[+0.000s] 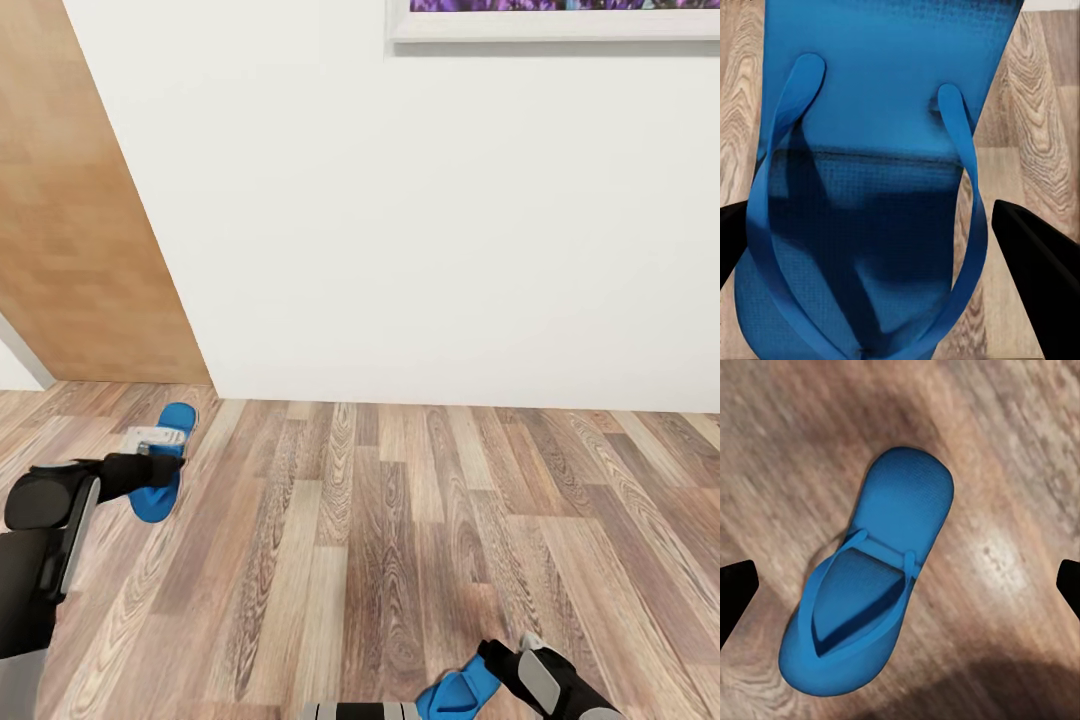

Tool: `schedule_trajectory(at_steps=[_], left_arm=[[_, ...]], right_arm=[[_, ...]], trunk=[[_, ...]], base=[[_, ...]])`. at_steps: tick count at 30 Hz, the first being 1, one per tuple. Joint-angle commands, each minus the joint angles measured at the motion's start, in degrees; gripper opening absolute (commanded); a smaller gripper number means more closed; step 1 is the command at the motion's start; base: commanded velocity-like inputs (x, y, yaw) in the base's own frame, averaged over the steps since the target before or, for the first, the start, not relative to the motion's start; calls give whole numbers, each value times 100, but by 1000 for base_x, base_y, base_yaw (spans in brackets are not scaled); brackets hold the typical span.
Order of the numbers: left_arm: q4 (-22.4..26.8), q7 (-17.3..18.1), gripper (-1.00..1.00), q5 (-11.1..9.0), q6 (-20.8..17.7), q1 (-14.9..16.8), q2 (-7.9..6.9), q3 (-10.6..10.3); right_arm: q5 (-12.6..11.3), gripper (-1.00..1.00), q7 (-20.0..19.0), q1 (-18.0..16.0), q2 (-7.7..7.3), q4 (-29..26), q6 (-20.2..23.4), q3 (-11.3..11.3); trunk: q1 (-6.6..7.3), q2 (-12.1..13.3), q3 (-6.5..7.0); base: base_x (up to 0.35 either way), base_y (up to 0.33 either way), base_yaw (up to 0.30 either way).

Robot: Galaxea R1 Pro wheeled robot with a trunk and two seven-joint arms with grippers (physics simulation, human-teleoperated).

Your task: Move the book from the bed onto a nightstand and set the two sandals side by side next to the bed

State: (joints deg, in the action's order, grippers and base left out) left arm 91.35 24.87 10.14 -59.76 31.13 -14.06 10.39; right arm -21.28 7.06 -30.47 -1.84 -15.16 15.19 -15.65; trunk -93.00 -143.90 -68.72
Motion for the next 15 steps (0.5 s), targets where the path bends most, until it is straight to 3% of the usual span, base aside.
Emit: schedule_trajectory(at_steps=[1,6,15], left_arm=[[5,247,-100,30,-24,6,-88,88],[5,803,-100,31,-24,8,-362,425],[5,1066,-100,32,-24,13,-493,627]], right_arm=[[-58,100,32,0,0,-14,27,10],[-54,100,29,-2,0,-20,27,10],[-52,100,30,-11,41,-44,27,19]], trunk=[[1,-2,-5],[1,-2,-5],[1,-2,-5]], base=[[0,0,0],[0,0,0],[0,0,0]])
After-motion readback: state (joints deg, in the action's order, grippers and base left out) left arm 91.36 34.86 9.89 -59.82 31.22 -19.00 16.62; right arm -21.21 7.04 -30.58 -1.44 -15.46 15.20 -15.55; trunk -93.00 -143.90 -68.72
